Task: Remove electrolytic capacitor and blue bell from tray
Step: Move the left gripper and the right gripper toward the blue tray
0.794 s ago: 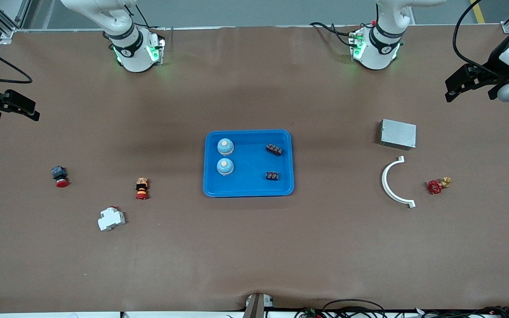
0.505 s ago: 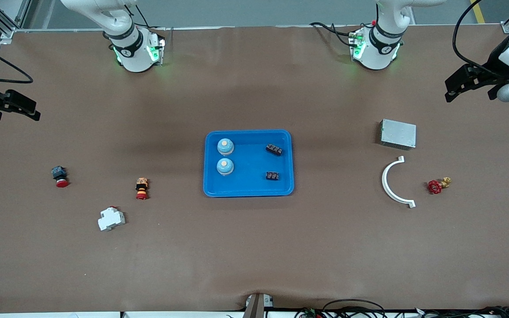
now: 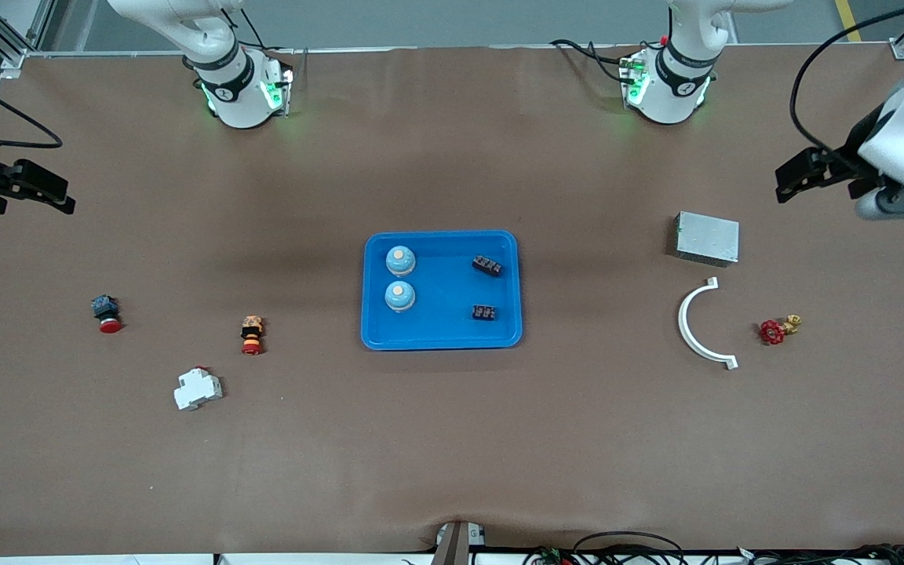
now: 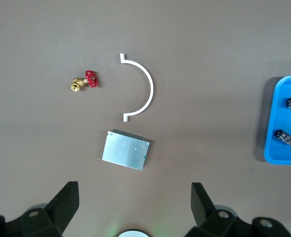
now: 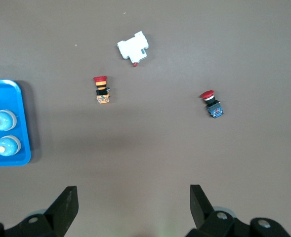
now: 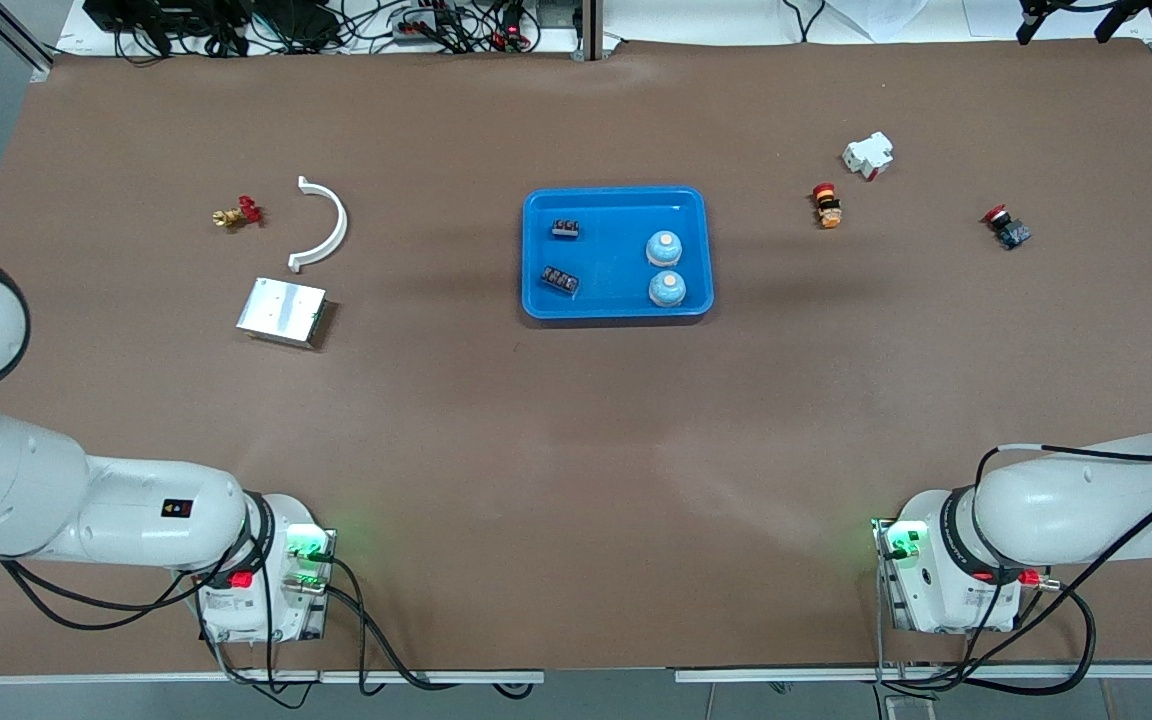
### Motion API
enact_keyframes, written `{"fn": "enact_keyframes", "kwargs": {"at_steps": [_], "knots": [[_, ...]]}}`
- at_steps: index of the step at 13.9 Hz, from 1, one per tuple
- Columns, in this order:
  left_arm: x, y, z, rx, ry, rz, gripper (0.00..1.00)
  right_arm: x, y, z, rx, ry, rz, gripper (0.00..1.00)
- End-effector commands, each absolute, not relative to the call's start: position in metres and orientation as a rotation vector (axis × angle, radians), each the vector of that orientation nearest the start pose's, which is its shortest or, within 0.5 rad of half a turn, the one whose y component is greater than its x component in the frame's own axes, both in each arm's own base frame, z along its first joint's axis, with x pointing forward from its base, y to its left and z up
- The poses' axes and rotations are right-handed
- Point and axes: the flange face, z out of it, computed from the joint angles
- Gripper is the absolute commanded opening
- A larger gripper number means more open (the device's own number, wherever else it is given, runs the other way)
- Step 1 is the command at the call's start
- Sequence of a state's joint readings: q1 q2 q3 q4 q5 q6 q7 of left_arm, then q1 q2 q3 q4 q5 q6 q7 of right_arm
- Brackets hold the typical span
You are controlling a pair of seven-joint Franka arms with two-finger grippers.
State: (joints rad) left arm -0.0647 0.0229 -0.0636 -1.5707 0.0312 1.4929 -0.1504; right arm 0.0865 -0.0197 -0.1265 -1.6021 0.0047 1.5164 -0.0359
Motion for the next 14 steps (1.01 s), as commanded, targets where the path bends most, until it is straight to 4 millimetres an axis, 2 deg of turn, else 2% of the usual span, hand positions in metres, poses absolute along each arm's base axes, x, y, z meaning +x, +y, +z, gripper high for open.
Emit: {"fn": "enact_keyframes", "kwargs": {"at_steps": [1, 4, 7, 11, 14], "knots": [[0.560, -0.085, 0.578, -3.100, -0.028, 0.179, 1.00, 0.540, -0.002, 0.615, -3.085, -0.010, 0.131, 1.00], [0.565, -0.120, 0.528, -3.096, -0.106, 0.169, 1.00, 0.540, 0.017, 0.609, -2.999, -0.033, 0.147, 1.00], [0.568, -0.158, 0.484, -3.091, -0.184, 0.193, 1.00, 0.539, 0.053, 0.607, -2.996, -0.061, 0.151, 1.00], [0.566, -0.222, 0.434, -3.062, -0.332, 0.187, 1.00, 0.539, 0.135, 0.601, -2.990, 0.103, 0.129, 1.00], [0.564, -0.272, 0.392, -3.038, -0.566, 0.170, 1.00, 0.534, 0.204, 0.591, -2.988, 0.194, 0.090, 1.00]]}}
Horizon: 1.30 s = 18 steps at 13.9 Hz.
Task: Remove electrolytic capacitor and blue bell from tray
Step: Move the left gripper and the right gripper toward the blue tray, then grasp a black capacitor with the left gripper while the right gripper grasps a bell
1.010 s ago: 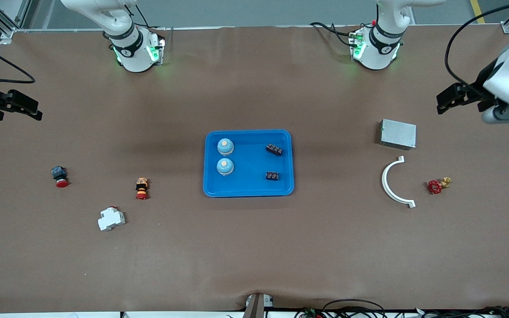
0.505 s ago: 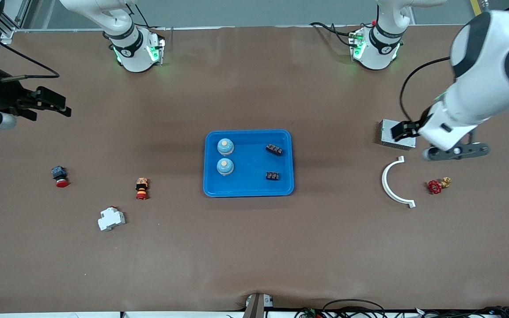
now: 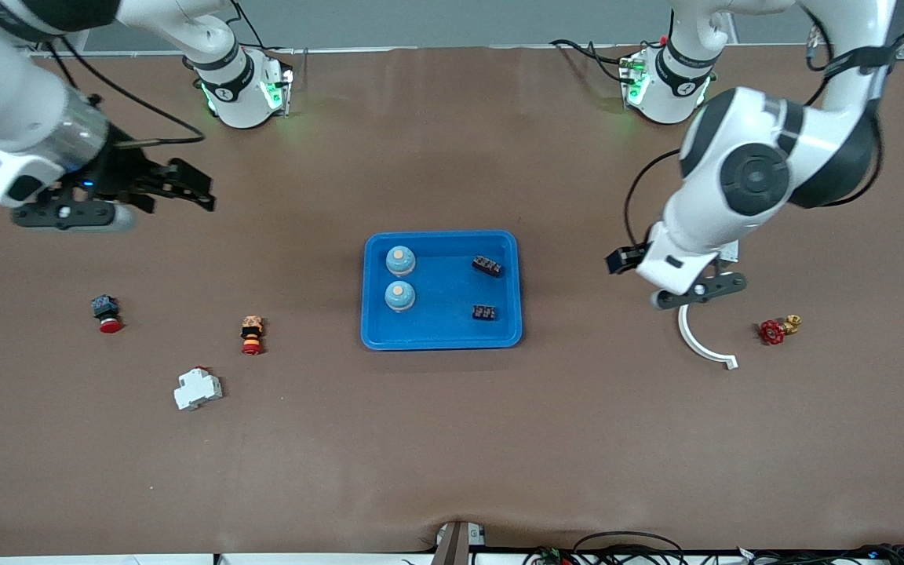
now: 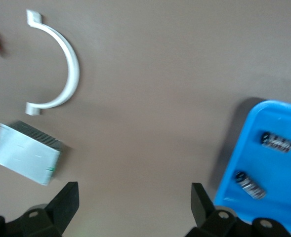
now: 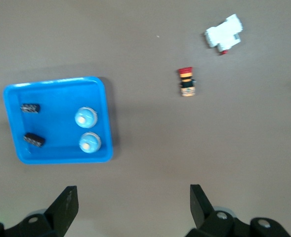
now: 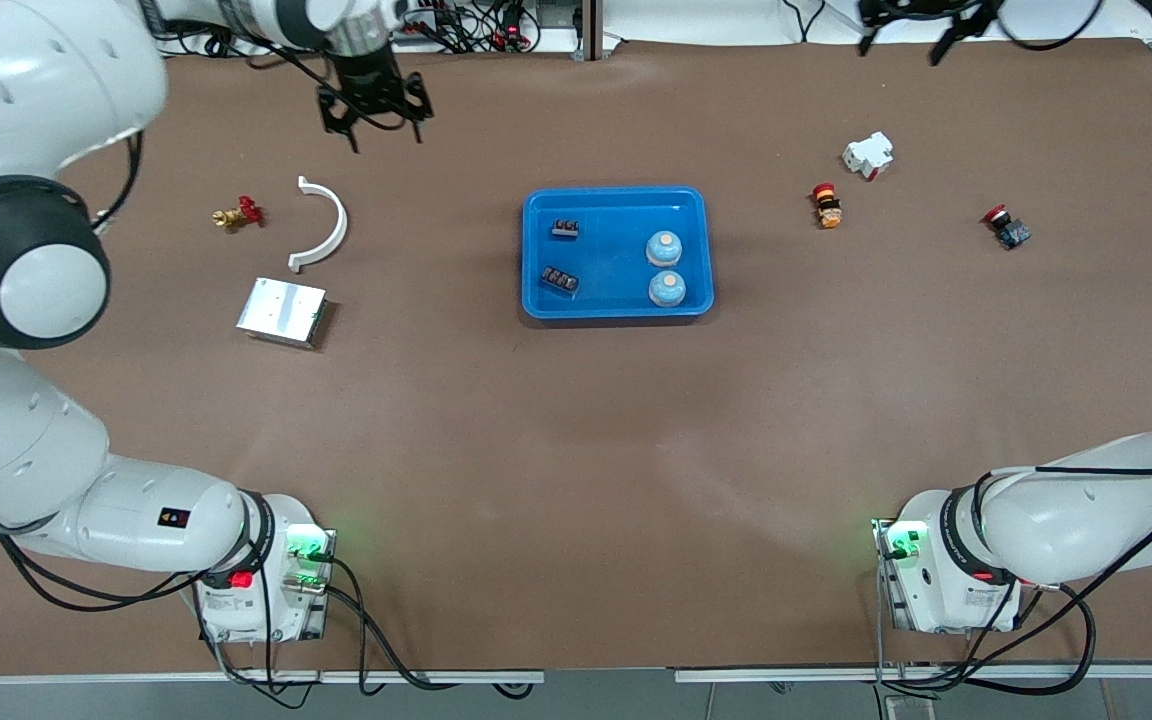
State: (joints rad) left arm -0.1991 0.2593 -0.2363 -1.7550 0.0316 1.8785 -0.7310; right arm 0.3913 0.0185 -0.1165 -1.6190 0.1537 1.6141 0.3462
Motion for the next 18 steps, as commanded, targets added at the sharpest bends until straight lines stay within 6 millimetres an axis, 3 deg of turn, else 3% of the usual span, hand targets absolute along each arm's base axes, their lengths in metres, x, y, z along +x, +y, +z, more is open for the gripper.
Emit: {"fn": "enact_keyframes", "kwargs": {"at_steps": [1, 2, 4, 6, 10, 12, 14, 18], "knots": [[0.562, -0.290, 0.379, -3.032, -0.627, 0.164, 1.00, 0.530, 0.229, 0.587, -2.992, 0.241, 0.073, 1.00], [0.561, -0.305, 0.365, -3.028, -0.677, 0.161, 1.00, 0.525, 0.254, 0.583, -2.984, 0.309, 0.057, 1.00], [0.560, -0.319, 0.346, -3.018, -0.763, 0.156, 1.00, 0.531, 0.291, 0.548, -3.003, 0.358, 0.098, 1.00], [0.549, -0.347, 0.325, -3.001, -0.837, 0.162, 1.00, 0.533, 0.316, 0.526, -3.014, 0.314, 0.093, 1.00], [0.533, -0.377, 0.295, -2.953, -0.953, 0.181, 1.00, 0.518, 0.372, 0.490, -3.068, 0.158, 0.071, 1.00], [0.528, -0.385, 0.289, -2.937, -1.001, 0.181, 1.00, 0.503, 0.402, 0.463, -3.180, 0.022, 0.020, 1.00], [0.516, -0.404, 0.277, -2.922, -1.039, 0.183, 1.00, 0.497, 0.416, 0.460, -3.211, -0.051, -0.078, 1.00], [0.509, -0.423, 0.248, -2.914, -1.153, 0.170, 1.00, 0.506, 0.413, 0.448, -3.189, -0.052, -0.053, 1.00]]}}
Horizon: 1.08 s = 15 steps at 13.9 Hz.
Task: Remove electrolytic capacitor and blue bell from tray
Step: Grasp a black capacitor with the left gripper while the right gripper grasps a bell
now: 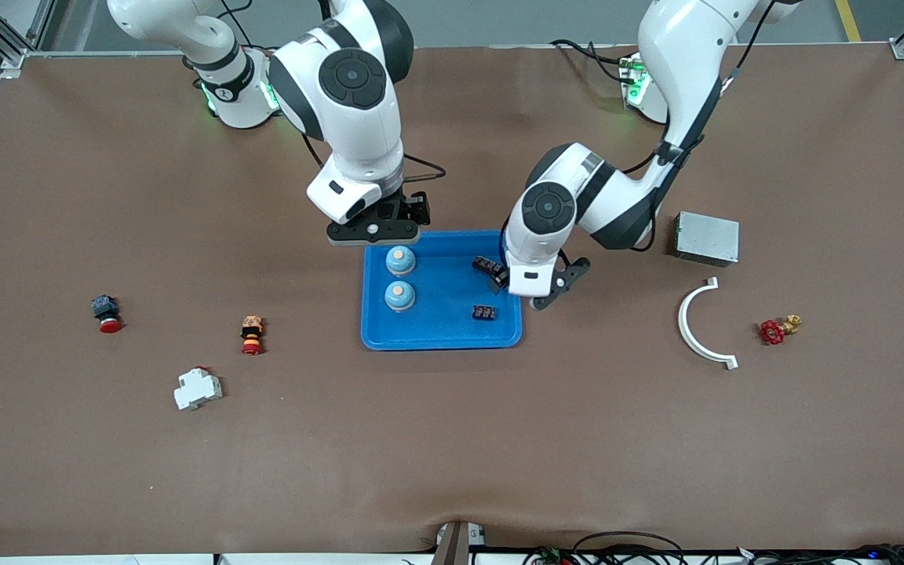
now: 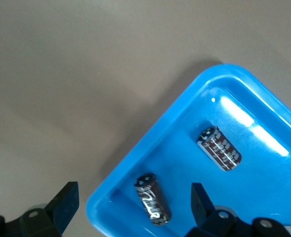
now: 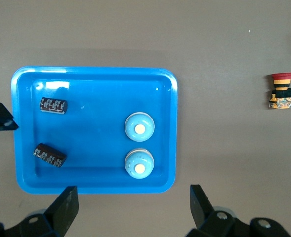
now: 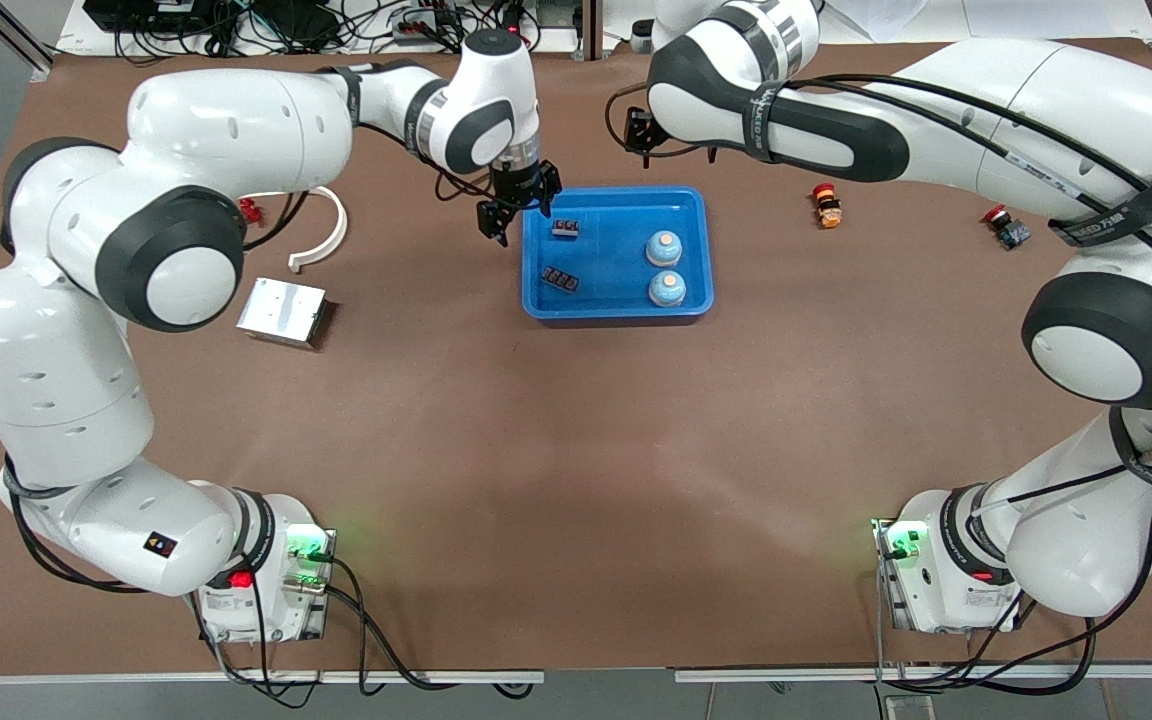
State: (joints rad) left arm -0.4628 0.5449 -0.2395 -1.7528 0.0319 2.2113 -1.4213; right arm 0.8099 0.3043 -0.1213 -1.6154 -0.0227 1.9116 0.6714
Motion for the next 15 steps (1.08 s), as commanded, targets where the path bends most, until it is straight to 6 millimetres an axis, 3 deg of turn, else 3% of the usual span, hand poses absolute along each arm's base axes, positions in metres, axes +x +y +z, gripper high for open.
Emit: {"fn": "enact_keyframes", "kwargs": {"at_steps": [1, 4, 7, 10, 12, 15], "knots": [[0.509, -0.425, 0.241, -2.908, -1.189, 0.170, 1.00, 0.510, 0.409, 0.448, -3.166, -0.091, -0.024, 1.00], [0.506, -0.437, 0.228, -2.883, -1.352, 0.151, 1.00, 0.531, 0.379, 0.442, -3.043, -0.117, 0.125, 1.00], [0.495, -0.452, 0.211, -2.880, -1.388, 0.156, 0.91, 0.534, 0.374, 0.408, -3.064, -0.145, 0.247, 1.00], [0.478, -0.465, 0.196, -2.857, -1.393, 0.164, 0.87, 0.547, 0.360, 0.408, -3.061, -0.104, 0.237, 1.00], [0.476, -0.466, 0.192, -2.843, -1.403, 0.168, 0.81, 0.543, 0.363, 0.400, -3.068, -0.123, 0.249, 1.00], [0.469, -0.464, 0.185, -2.832, -1.383, 0.172, 0.70, 0.529, 0.378, 0.356, -3.063, -0.130, 0.171, 1.00]]}}
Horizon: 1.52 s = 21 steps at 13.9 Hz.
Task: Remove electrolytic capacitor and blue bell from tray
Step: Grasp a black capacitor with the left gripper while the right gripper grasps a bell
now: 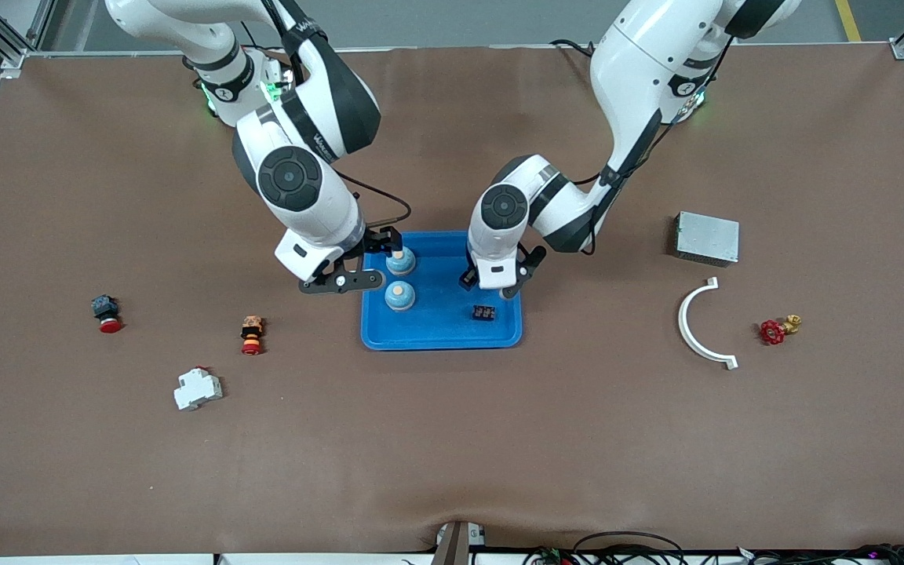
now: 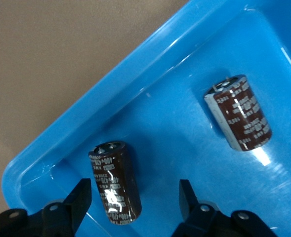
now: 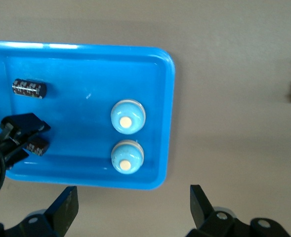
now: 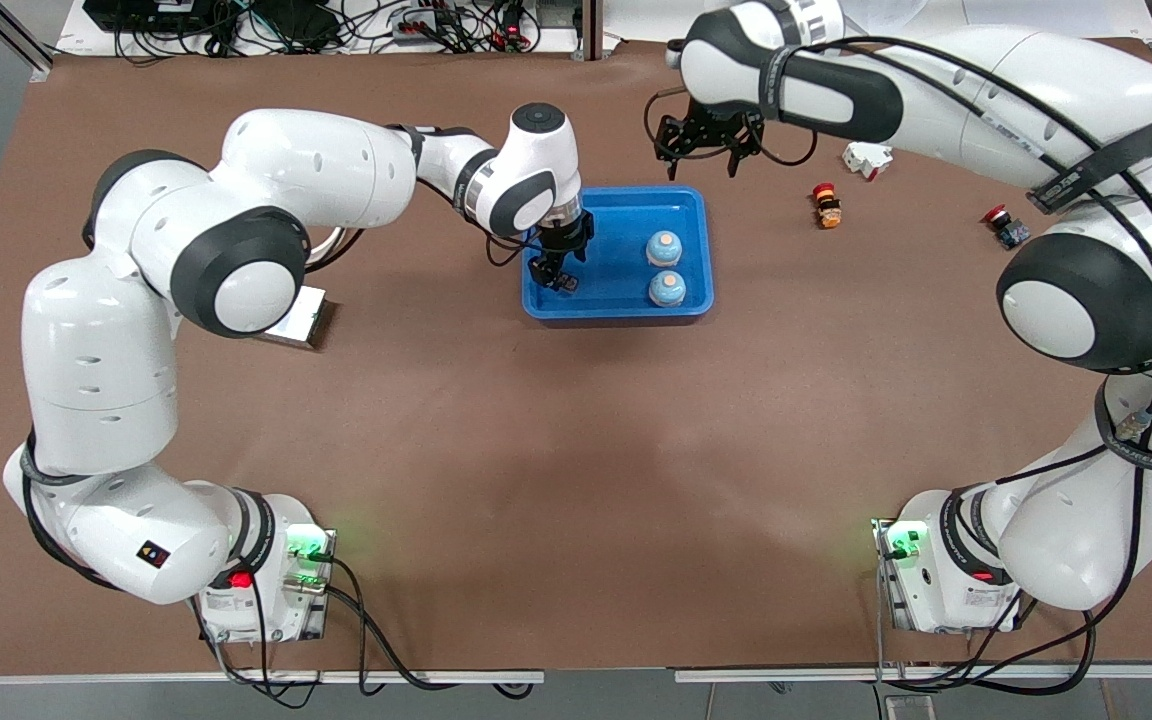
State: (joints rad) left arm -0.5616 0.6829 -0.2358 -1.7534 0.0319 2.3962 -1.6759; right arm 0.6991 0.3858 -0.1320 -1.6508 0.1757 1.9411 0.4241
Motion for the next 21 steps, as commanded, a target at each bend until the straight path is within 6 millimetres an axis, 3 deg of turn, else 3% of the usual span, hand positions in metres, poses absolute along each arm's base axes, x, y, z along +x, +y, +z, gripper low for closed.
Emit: {"fn": "enact_keyframes", "kwargs": {"at_steps": [1, 3, 5, 6, 9, 14, 17, 19, 21], "knots": [[0.467, -0.462, 0.182, -2.826, -1.375, 0.174, 0.62, 0.529, 0.379, 0.349, -3.056, -0.122, 0.136, 1.00], [0.464, -0.460, 0.178, -2.817, -1.361, 0.174, 0.40, 0.527, 0.390, 0.336, -3.054, -0.081, 0.103, 1.00], [0.460, -0.461, 0.177, -2.835, -1.295, 0.131, 0.07, 0.523, 0.399, 0.311, -3.071, -0.053, 0.119, 1.00], [0.462, -0.459, 0.181, -2.840, -1.286, 0.111, 0.00, 0.521, 0.402, 0.299, -3.080, -0.058, 0.132, 1.00], [0.476, -0.455, 0.212, -2.855, -1.307, 0.076, 0.00, 0.524, 0.405, 0.278, -3.083, -0.054, 0.110, 1.00], [0.522, -0.431, 0.277, -2.845, -1.398, 0.015, 0.00, 0.528, 0.408, 0.242, -3.089, -0.051, 0.075, 1.00], [0.541, -0.397, 0.299, -2.819, -1.351, -0.011, 0.00, 0.533, 0.402, 0.231, -3.096, -0.035, 0.079, 1.00], [0.555, -0.354, 0.309, -2.777, -1.376, -0.004, 0.00, 0.532, 0.405, 0.219, -3.096, -0.041, 0.062, 1.00], [0.552, -0.327, 0.300, -2.777, -1.297, 0.023, 0.00, 0.529, 0.409, 0.207, -3.100, -0.051, 0.058, 1.00]]}}
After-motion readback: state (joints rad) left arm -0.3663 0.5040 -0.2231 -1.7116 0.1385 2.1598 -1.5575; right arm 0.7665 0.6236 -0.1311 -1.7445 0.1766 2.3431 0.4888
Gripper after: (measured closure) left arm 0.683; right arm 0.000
